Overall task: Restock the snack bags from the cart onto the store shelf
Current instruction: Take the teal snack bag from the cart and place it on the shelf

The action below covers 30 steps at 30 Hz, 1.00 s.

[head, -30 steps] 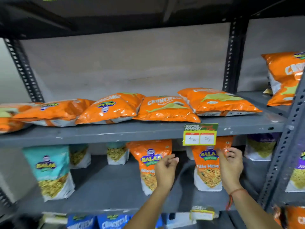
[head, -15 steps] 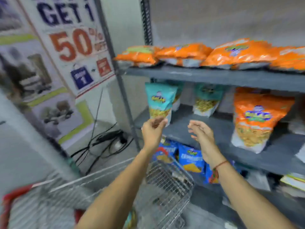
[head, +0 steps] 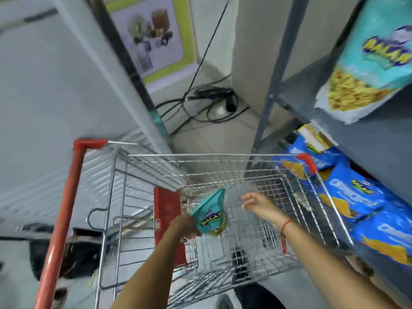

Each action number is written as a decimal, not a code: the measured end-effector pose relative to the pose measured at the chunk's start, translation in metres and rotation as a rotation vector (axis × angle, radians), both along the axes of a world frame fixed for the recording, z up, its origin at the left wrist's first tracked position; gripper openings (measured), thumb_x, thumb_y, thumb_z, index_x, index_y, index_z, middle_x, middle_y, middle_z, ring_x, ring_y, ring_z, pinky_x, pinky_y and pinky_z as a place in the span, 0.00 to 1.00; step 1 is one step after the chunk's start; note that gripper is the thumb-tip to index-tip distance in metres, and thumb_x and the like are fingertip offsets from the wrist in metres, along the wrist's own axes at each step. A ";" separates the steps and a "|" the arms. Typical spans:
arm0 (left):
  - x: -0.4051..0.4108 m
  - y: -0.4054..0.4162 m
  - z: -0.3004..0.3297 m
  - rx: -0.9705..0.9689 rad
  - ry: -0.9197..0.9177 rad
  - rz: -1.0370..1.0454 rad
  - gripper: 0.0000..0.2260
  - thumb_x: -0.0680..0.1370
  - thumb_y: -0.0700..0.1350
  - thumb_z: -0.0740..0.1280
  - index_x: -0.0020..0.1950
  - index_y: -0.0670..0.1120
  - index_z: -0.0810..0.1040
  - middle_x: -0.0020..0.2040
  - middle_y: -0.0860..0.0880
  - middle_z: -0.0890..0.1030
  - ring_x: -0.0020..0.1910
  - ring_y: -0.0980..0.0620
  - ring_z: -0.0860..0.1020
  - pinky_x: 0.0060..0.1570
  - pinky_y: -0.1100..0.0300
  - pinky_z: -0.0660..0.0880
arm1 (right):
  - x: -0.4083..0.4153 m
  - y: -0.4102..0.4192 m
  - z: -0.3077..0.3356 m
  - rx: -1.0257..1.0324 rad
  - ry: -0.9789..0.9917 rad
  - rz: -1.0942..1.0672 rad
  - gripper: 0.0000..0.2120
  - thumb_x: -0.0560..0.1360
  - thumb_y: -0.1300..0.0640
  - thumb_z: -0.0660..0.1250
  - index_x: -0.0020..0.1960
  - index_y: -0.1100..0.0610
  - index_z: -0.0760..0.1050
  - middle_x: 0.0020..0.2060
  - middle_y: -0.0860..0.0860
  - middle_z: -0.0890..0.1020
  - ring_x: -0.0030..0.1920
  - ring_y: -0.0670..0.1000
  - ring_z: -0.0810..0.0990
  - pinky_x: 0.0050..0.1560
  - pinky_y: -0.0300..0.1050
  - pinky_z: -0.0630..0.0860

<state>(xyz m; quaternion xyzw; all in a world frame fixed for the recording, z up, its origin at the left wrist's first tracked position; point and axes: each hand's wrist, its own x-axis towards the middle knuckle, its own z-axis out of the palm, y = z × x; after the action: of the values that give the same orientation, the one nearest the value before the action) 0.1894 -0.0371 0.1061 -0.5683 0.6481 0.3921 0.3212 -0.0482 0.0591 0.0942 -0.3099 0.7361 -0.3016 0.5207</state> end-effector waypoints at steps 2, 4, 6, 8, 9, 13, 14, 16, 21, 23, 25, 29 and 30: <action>0.005 0.008 -0.029 -0.007 -0.011 0.014 0.28 0.71 0.50 0.74 0.65 0.40 0.72 0.62 0.40 0.80 0.57 0.42 0.81 0.59 0.50 0.78 | 0.005 -0.017 -0.037 0.104 -0.015 0.108 0.12 0.69 0.65 0.70 0.50 0.54 0.77 0.44 0.50 0.79 0.51 0.52 0.77 0.49 0.40 0.75; 0.008 0.018 -0.058 0.020 -0.022 0.137 0.32 0.70 0.55 0.73 0.68 0.40 0.70 0.68 0.41 0.76 0.64 0.42 0.76 0.63 0.52 0.74 | 0.008 -0.036 -0.065 0.163 -0.022 0.170 0.22 0.69 0.68 0.68 0.62 0.59 0.73 0.53 0.53 0.78 0.55 0.51 0.76 0.42 0.29 0.71; 0.011 0.028 -0.087 0.025 0.025 0.344 0.32 0.71 0.55 0.72 0.68 0.40 0.69 0.68 0.40 0.76 0.66 0.42 0.75 0.64 0.52 0.73 | 0.012 -0.054 -0.093 0.152 -0.038 0.256 0.28 0.68 0.70 0.68 0.67 0.61 0.69 0.62 0.57 0.76 0.60 0.52 0.74 0.50 0.33 0.72; 0.012 0.033 -0.109 -0.076 0.156 0.582 0.27 0.67 0.54 0.75 0.62 0.44 0.77 0.61 0.40 0.81 0.61 0.41 0.79 0.59 0.49 0.77 | 0.018 -0.068 -0.118 0.114 -0.056 0.349 0.27 0.67 0.71 0.68 0.64 0.59 0.71 0.61 0.57 0.77 0.58 0.53 0.75 0.54 0.43 0.73; 0.014 0.035 -0.118 -0.191 0.219 0.694 0.23 0.64 0.54 0.76 0.55 0.46 0.80 0.56 0.41 0.83 0.57 0.41 0.81 0.56 0.48 0.78 | 0.021 -0.074 -0.125 0.096 -0.064 0.365 0.24 0.67 0.71 0.69 0.61 0.59 0.73 0.58 0.55 0.78 0.56 0.53 0.76 0.56 0.45 0.74; 0.003 0.027 -0.110 -0.369 0.344 0.969 0.17 0.66 0.49 0.78 0.52 0.44 0.83 0.47 0.45 0.84 0.48 0.52 0.79 0.37 0.71 0.74 | 0.022 -0.083 -0.137 0.072 -0.049 0.316 0.11 0.68 0.65 0.72 0.51 0.62 0.80 0.47 0.54 0.82 0.48 0.50 0.79 0.53 0.46 0.75; 0.000 0.023 -0.106 -0.378 0.341 1.000 0.16 0.68 0.46 0.77 0.53 0.41 0.83 0.47 0.43 0.85 0.48 0.54 0.78 0.32 0.74 0.70 | 0.020 -0.080 -0.137 0.055 -0.035 0.298 0.07 0.68 0.63 0.72 0.46 0.61 0.81 0.44 0.54 0.83 0.45 0.50 0.79 0.50 0.46 0.75; -0.003 0.021 -0.100 -0.392 0.327 1.003 0.15 0.69 0.44 0.76 0.53 0.39 0.83 0.49 0.41 0.85 0.47 0.54 0.77 0.32 0.69 0.69 | 0.016 -0.073 -0.134 0.025 0.020 0.291 0.06 0.69 0.60 0.72 0.43 0.62 0.82 0.42 0.56 0.85 0.43 0.52 0.82 0.51 0.49 0.77; -0.016 0.019 -0.077 -0.408 0.416 0.991 0.16 0.68 0.49 0.77 0.49 0.39 0.84 0.43 0.44 0.85 0.46 0.51 0.80 0.43 0.52 0.76 | 0.009 -0.053 -0.109 -0.025 0.118 0.184 0.03 0.70 0.62 0.70 0.42 0.60 0.81 0.43 0.57 0.85 0.46 0.57 0.83 0.53 0.56 0.78; -0.021 0.013 -0.062 -0.411 0.468 0.982 0.20 0.65 0.56 0.76 0.44 0.40 0.84 0.39 0.42 0.85 0.42 0.46 0.82 0.43 0.48 0.78 | 0.005 -0.047 -0.088 -0.058 0.135 0.108 0.03 0.71 0.62 0.68 0.42 0.61 0.81 0.42 0.58 0.85 0.46 0.57 0.83 0.52 0.55 0.78; -0.024 0.003 -0.055 -0.412 0.536 0.961 0.25 0.60 0.64 0.73 0.39 0.42 0.82 0.39 0.39 0.85 0.41 0.41 0.83 0.46 0.43 0.80 | -0.001 -0.040 -0.059 -0.093 0.177 0.045 0.03 0.72 0.63 0.67 0.42 0.61 0.80 0.41 0.57 0.85 0.45 0.56 0.82 0.48 0.47 0.77; -0.048 -0.011 -0.005 -0.383 0.758 0.872 0.21 0.62 0.60 0.75 0.38 0.42 0.80 0.39 0.45 0.84 0.41 0.42 0.82 0.50 0.40 0.80 | -0.013 -0.015 0.008 -0.226 0.302 -0.144 0.04 0.71 0.62 0.68 0.38 0.61 0.78 0.34 0.57 0.83 0.35 0.52 0.79 0.36 0.35 0.71; -0.056 -0.012 0.012 -0.376 0.810 0.836 0.20 0.64 0.57 0.75 0.40 0.40 0.80 0.39 0.45 0.84 0.41 0.43 0.82 0.51 0.41 0.80 | -0.016 -0.006 0.028 -0.261 0.335 -0.195 0.06 0.71 0.62 0.68 0.36 0.59 0.77 0.32 0.56 0.82 0.33 0.49 0.77 0.35 0.36 0.71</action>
<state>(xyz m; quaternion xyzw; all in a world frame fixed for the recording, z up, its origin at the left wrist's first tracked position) 0.1330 -0.0496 0.1179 -0.6272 0.4991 0.5488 -0.2374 -0.0640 0.0527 0.1219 -0.3477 0.7935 -0.3876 0.3151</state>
